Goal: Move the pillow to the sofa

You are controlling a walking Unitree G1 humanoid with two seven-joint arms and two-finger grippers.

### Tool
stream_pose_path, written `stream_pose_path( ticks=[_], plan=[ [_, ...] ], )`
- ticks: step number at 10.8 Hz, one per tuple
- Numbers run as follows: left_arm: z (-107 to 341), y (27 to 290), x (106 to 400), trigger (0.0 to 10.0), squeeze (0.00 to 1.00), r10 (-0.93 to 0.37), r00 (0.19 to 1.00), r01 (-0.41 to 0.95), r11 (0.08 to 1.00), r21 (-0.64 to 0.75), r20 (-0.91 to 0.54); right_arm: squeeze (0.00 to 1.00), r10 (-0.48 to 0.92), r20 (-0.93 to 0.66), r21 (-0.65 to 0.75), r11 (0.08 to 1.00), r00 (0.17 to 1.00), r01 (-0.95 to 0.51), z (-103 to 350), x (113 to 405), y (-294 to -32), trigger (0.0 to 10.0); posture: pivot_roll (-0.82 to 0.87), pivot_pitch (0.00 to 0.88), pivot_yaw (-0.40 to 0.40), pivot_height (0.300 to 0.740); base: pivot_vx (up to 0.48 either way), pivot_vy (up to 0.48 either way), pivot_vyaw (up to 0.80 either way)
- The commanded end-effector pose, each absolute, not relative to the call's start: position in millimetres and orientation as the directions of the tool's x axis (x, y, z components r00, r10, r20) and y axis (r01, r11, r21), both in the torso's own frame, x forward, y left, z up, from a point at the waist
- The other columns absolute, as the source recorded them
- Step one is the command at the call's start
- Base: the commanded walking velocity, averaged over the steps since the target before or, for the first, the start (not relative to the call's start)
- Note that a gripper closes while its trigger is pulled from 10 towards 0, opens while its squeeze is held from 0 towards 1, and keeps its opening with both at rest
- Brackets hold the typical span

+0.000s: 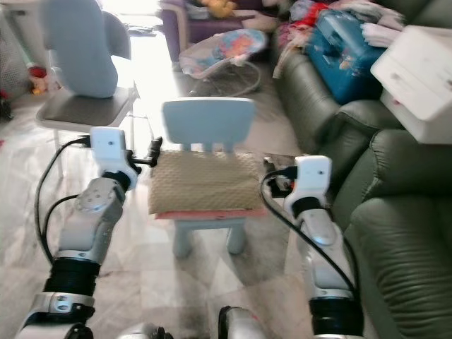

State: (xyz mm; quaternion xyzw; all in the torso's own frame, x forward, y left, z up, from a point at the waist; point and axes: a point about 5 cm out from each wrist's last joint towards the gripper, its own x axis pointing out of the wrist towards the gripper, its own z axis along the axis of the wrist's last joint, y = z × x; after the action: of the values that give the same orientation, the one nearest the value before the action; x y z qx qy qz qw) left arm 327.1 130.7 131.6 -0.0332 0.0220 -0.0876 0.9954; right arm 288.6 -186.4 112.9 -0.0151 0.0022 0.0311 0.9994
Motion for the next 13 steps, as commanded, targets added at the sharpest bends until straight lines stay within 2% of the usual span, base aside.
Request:
stream_pose_path(
  ticks=[1, 5, 7, 13],
  plan=[
    [137.7, 133.7, 328.1, 10.0, 0.00, -0.171, 0.985, 0.169, 0.983, -0.069, -0.018, 0.00, 0.071, -0.007, -0.030, 0.997, 0.997, -0.071, 114.4, 290.1, -184.8, 10.0, -0.09, 0.065, -0.040, 0.740, 0.300, 0.000, 0.00],
    [138.5, 133.4, 328.0, 10.0, 0.00, -0.172, 0.985, 0.170, 0.983, -0.070, -0.017, 0.00, 0.072, -0.010, -0.028, 0.997, 0.997, -0.073, 114.6, 290.2, -184.4, 10.0, -0.09, 0.069, -0.040, 0.740, 0.380, 0.000, 0.00],
    [138.1, 132.6, 328.2, 10.0, 0.00, -0.176, 0.984, 0.174, 0.982, -0.072, -0.018, 0.00, 0.072, -0.018, -0.025, 0.997, 0.997, -0.073, 113.0, 290.9, -184.4, 10.0, -0.09, 0.069, -0.040, 0.740, 0.418, 0.000, -0.74],
    [136.5, 133.3, 327.7, 10.0, 0.00, -0.157, 0.987, 0.155, 0.985, -0.074, -0.025, 0.00, 0.091, -0.035, -0.021, 0.996, 0.995, -0.092, 109.9, 290.8, -182.9, 10.0, -0.09, 0.058, -0.043, 0.740, 0.407, 0.049, 0.00]
  ],
)
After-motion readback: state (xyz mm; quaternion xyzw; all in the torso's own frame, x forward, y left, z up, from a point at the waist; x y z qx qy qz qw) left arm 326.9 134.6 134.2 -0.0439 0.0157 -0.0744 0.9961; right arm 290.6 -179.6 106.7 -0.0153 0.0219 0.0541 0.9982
